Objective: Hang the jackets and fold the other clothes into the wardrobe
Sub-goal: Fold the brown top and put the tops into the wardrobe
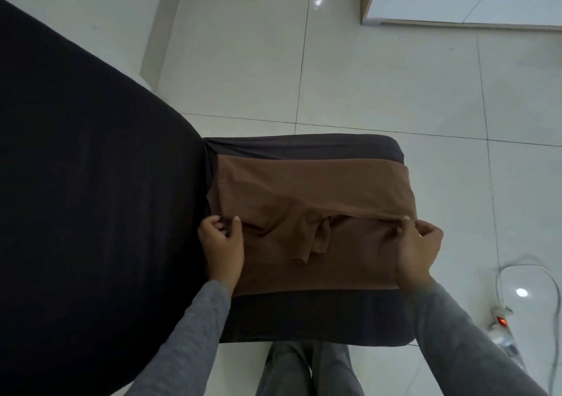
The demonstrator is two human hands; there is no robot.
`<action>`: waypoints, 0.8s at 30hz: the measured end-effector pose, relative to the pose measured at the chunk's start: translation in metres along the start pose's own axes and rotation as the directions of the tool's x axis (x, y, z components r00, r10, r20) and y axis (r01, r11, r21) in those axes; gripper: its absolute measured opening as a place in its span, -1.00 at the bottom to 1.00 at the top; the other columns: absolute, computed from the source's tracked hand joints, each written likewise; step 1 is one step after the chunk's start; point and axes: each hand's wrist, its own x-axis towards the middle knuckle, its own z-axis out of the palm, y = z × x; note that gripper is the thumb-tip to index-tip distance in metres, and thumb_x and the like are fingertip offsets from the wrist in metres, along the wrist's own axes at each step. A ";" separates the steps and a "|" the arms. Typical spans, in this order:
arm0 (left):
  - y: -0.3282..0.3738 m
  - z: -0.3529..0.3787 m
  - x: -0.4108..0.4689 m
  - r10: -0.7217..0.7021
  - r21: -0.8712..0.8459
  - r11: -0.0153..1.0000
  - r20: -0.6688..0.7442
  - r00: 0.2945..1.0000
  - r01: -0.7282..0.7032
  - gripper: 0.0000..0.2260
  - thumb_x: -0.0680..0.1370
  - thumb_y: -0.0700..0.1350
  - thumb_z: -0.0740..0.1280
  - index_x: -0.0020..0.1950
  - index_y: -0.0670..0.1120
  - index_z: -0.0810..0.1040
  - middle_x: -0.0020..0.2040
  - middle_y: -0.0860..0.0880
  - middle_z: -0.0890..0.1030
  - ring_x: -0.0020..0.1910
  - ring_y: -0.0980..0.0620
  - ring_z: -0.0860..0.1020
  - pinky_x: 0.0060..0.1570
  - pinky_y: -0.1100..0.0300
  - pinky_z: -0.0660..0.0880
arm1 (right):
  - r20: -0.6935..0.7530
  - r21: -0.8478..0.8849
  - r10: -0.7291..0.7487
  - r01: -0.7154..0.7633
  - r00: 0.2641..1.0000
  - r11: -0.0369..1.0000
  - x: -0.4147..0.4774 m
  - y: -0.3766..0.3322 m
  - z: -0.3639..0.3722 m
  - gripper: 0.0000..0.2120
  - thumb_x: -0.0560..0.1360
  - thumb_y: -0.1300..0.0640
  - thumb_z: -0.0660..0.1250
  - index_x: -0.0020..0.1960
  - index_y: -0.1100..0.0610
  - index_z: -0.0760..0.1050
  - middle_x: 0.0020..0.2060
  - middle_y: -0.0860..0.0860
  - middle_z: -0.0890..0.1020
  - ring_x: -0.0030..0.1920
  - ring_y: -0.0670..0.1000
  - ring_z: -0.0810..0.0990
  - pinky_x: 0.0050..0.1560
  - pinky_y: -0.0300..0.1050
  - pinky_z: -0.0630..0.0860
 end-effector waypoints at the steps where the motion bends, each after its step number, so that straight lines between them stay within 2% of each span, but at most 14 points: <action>1: 0.001 0.002 0.004 -0.120 -0.037 0.992 0.018 0.993 0.121 -0.67 0.54 -0.04 0.33 0.18 -0.22 0.40 0.01 -0.09 0.47 -0.04 -0.04 0.50 -0.07 0.14 0.41 | 0.054 0.083 0.059 -0.063 0.997 0.995 0.000 0.001 0.001 -0.81 0.52 0.11 0.29 0.07 0.18 0.38 0.02 0.10 0.52 -0.04 0.01 0.55 0.05 -0.15 0.46; 2: 0.002 0.004 0.007 -0.183 -0.048 0.982 0.032 0.983 0.184 -0.66 0.54 -0.01 0.32 0.16 -0.24 0.43 -0.07 -0.06 0.49 -0.07 -0.06 0.51 -0.11 0.17 0.38 | 0.134 0.180 0.117 -0.140 0.984 0.974 0.000 0.000 0.002 -0.86 0.53 0.12 0.29 -0.02 0.18 0.39 -0.03 0.12 0.53 -0.11 -0.02 0.58 0.00 -0.18 0.50; 4: 0.000 0.005 0.010 -0.207 -0.055 0.976 0.050 0.977 0.210 -0.69 0.53 0.01 0.34 0.07 -0.23 0.47 -0.19 -0.01 0.48 -0.14 -0.05 0.51 -0.17 0.19 0.36 | 0.289 0.280 0.194 -0.277 0.937 0.919 0.000 -0.005 0.004 -0.88 0.55 0.12 0.30 -0.09 0.17 0.44 -0.09 0.12 0.56 -0.17 -0.04 0.60 -0.09 -0.23 0.54; 6: -0.001 0.005 0.009 -0.222 -0.089 0.970 0.077 0.972 0.228 -0.77 0.53 -0.01 0.35 -0.01 -0.16 0.46 -0.22 0.02 0.47 -0.22 0.05 0.46 -0.24 0.20 0.36 | 0.367 0.284 0.253 -0.367 0.895 0.886 0.001 -0.012 0.006 -0.86 0.54 0.09 0.32 -0.03 0.16 0.45 -0.11 0.10 0.55 -0.13 0.00 0.60 -0.04 -0.18 0.55; 8: -0.001 0.003 0.007 -0.222 -0.126 0.965 0.075 0.972 0.230 -0.80 0.53 -0.03 0.34 -0.05 -0.14 0.44 -0.21 0.03 0.48 -0.23 0.09 0.45 -0.27 0.25 0.36 | 0.420 0.268 0.314 -0.447 0.851 0.854 0.005 -0.016 0.008 -0.77 0.53 0.08 0.34 0.06 0.21 0.41 -0.12 0.11 0.53 -0.12 0.02 0.59 0.03 -0.12 0.52; 10: 0.002 0.002 0.005 -0.198 -0.139 0.969 0.043 0.979 0.202 -0.83 0.55 -0.05 0.33 -0.10 -0.13 0.43 -0.22 0.03 0.47 -0.22 0.09 0.44 -0.28 0.27 0.36 | 0.458 0.220 0.359 -0.495 0.813 0.841 0.010 -0.020 0.008 -0.78 0.54 0.10 0.32 0.09 0.20 0.39 -0.11 0.11 0.53 -0.13 0.02 0.57 -0.04 -0.12 0.52; 12: 0.004 0.002 0.000 -0.137 -0.153 0.979 -0.003 0.991 0.135 -0.84 0.56 -0.06 0.31 -0.12 -0.12 0.42 -0.24 0.05 0.46 -0.24 0.11 0.44 -0.27 0.30 0.37 | 0.454 0.179 0.380 -0.500 0.806 0.847 0.013 -0.022 0.007 -0.91 0.56 0.18 0.27 0.02 0.19 0.44 -0.08 0.12 0.53 -0.16 0.01 0.56 -0.15 -0.14 0.53; 13: 0.004 0.001 -0.003 -0.089 -0.165 0.983 -0.027 0.996 0.083 -0.85 0.56 -0.07 0.31 -0.12 -0.11 0.42 -0.23 0.05 0.47 -0.23 0.13 0.44 -0.25 0.32 0.38 | 0.451 0.182 0.378 -0.497 0.809 0.848 0.013 -0.022 0.006 -0.92 0.56 0.22 0.26 0.04 0.20 0.44 -0.05 0.13 0.54 -0.17 0.02 0.56 -0.15 -0.14 0.54; 16: 0.005 -0.001 -0.015 0.041 -0.202 0.977 -0.106 0.993 -0.062 -0.84 0.57 -0.06 0.30 -0.19 0.00 0.39 -0.22 0.08 0.47 -0.24 0.19 0.45 -0.20 0.36 0.38 | 0.403 0.291 0.322 -0.453 0.857 0.843 0.013 -0.018 0.006 -0.69 0.56 0.27 0.23 0.29 0.23 0.37 0.05 0.14 0.52 -0.15 0.05 0.56 -0.16 -0.12 0.56; 18: 0.007 -0.001 -0.023 0.071 -0.265 0.958 -0.146 0.987 -0.108 -0.84 0.58 -0.08 0.27 -0.19 0.03 0.38 -0.24 0.08 0.46 -0.30 0.27 0.44 -0.23 0.41 0.39 | 0.341 0.366 0.277 -0.398 0.898 0.841 0.011 -0.015 0.006 -0.67 0.58 0.25 0.19 0.33 0.23 0.35 0.08 0.13 0.51 -0.16 0.04 0.55 -0.21 -0.12 0.54; 21: 0.006 0.001 -0.037 0.067 -0.353 0.928 -0.165 0.984 -0.122 -0.85 0.59 -0.13 0.24 -0.16 0.01 0.36 -0.26 0.05 0.43 -0.39 0.33 0.42 -0.30 0.45 0.39 | 0.275 0.412 0.187 -0.291 0.943 0.863 0.007 -0.010 0.004 -0.74 0.63 0.19 0.08 0.27 0.15 0.40 -0.09 0.03 0.54 -0.21 -0.02 0.55 -0.27 -0.16 0.51; 24: -0.005 0.000 -0.044 0.029 -0.350 0.935 -0.086 0.996 -0.057 -0.87 0.57 -0.09 0.28 -0.11 0.00 0.34 -0.21 -0.01 0.48 -0.31 0.26 0.45 -0.25 0.36 0.41 | 0.329 0.411 0.136 -0.271 0.934 0.870 -0.002 -0.003 0.005 -0.78 0.63 0.17 0.08 0.23 0.07 0.40 -0.10 0.01 0.55 -0.23 -0.04 0.56 -0.25 -0.19 0.54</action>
